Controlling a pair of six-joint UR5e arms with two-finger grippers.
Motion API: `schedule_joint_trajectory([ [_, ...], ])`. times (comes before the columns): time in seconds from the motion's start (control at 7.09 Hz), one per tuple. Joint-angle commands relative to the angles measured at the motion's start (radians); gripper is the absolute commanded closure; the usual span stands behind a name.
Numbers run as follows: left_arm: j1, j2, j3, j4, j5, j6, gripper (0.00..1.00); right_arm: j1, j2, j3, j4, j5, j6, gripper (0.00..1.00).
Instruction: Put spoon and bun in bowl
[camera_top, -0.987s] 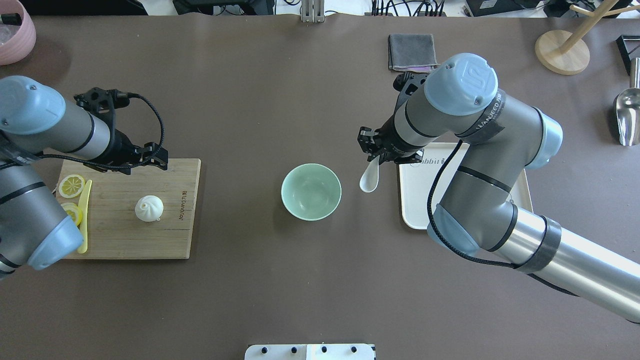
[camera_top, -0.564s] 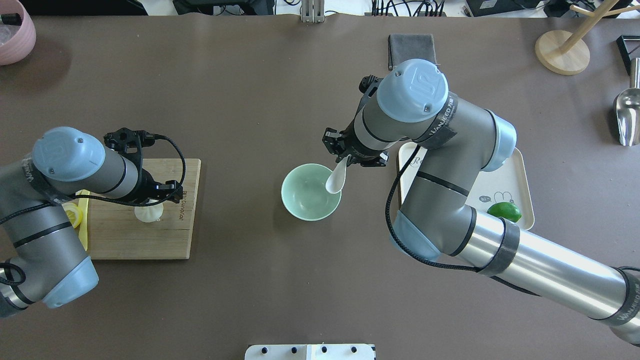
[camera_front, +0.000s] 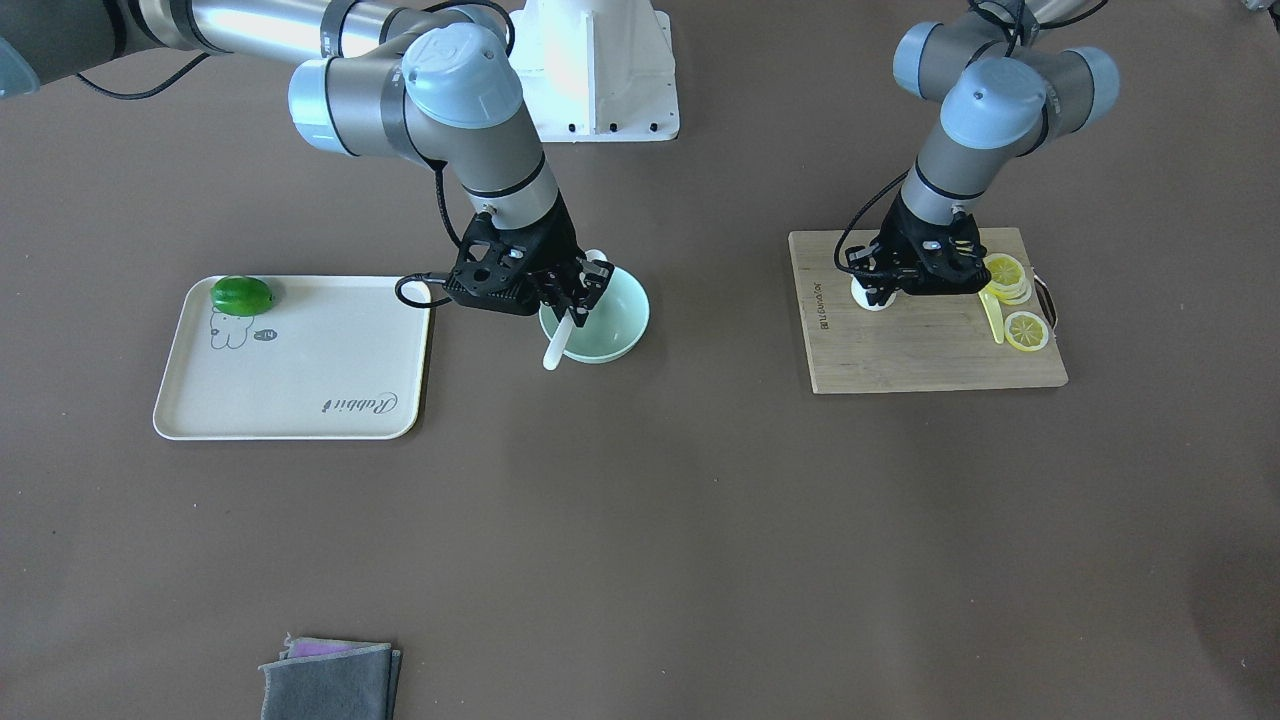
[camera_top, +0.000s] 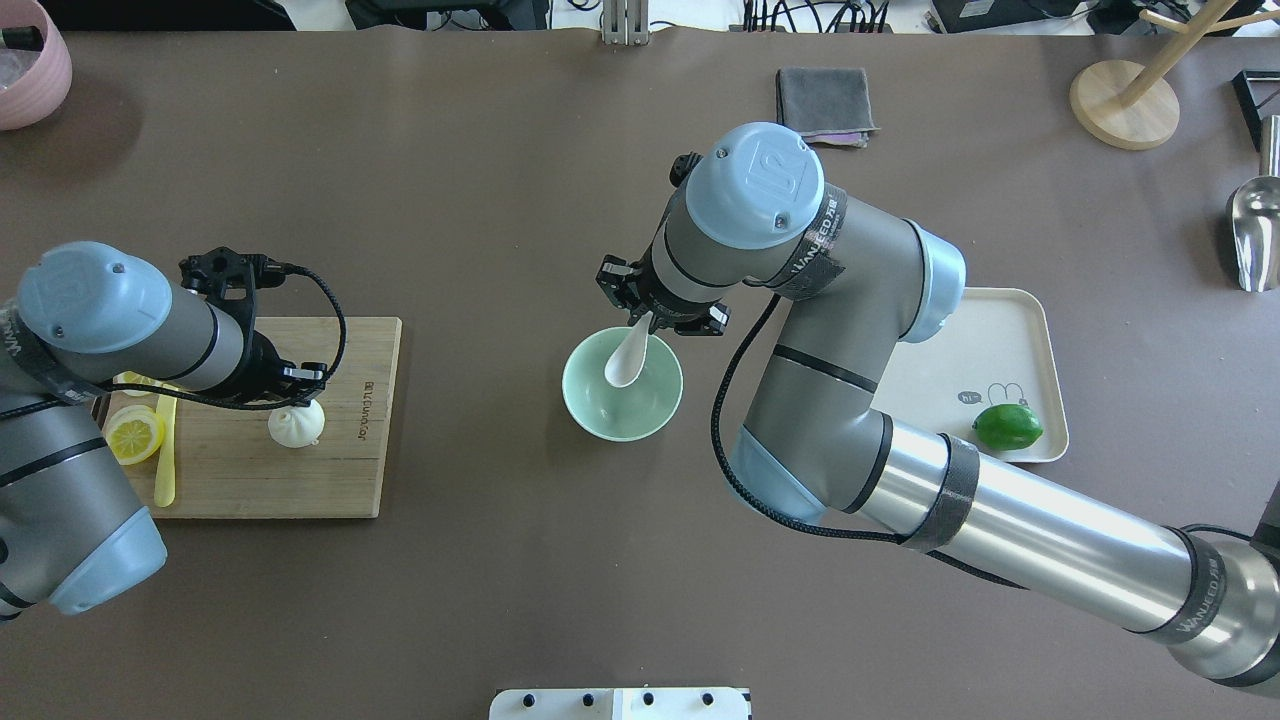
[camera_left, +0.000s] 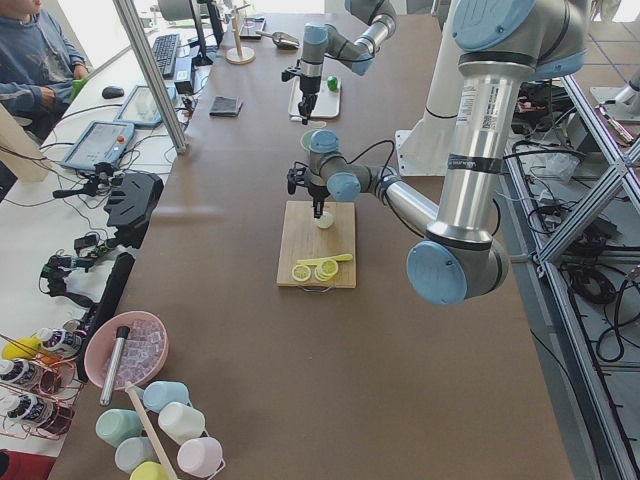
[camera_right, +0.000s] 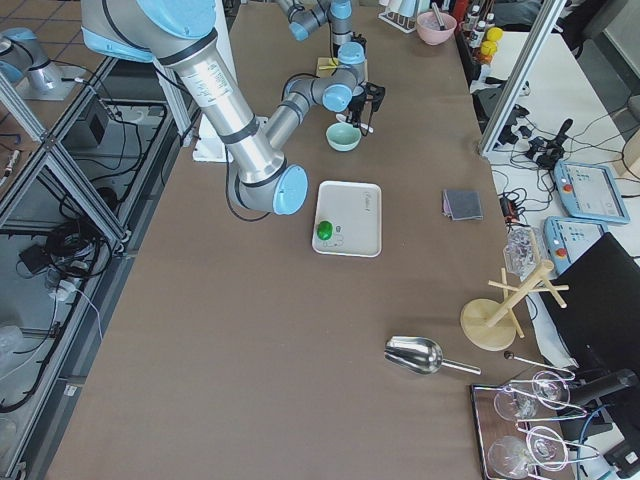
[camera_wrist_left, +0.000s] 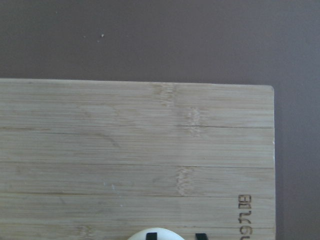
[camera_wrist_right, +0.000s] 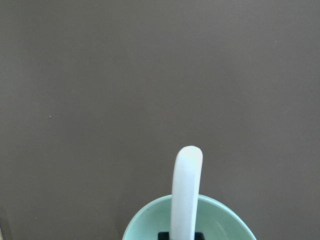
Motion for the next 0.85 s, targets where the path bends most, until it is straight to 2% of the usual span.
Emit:
schedule_joint_trajectory([
  [0.0, -0.007, 0.008, -0.022, 0.004, -0.008, 0.011, 1.0, -0.004, -0.002, -0.001, 0.002, -0.006, 0.0, 1.0],
  [0.14, -0.02, 0.009, -0.04, 0.006, -0.024, 0.022, 1.0, -0.006, 0.0, -0.001, 0.002, -0.006, 0.001, 1.0],
  [0.28, -0.065, -0.003, -0.05, 0.006, -0.09, 0.028, 1.0, -0.009, 0.003, -0.001, 0.004, -0.011, 0.001, 1.0],
  [0.56, -0.075, -0.122, -0.042, 0.045, -0.118, 0.022, 1.0, -0.036, 0.004, -0.012, 0.007, -0.072, 0.017, 1.0],
  [0.71, -0.075, -0.223, -0.042, 0.138, -0.118, 0.01, 1.0, -0.044, 0.0, -0.012, 0.008, -0.074, 0.011, 0.04],
])
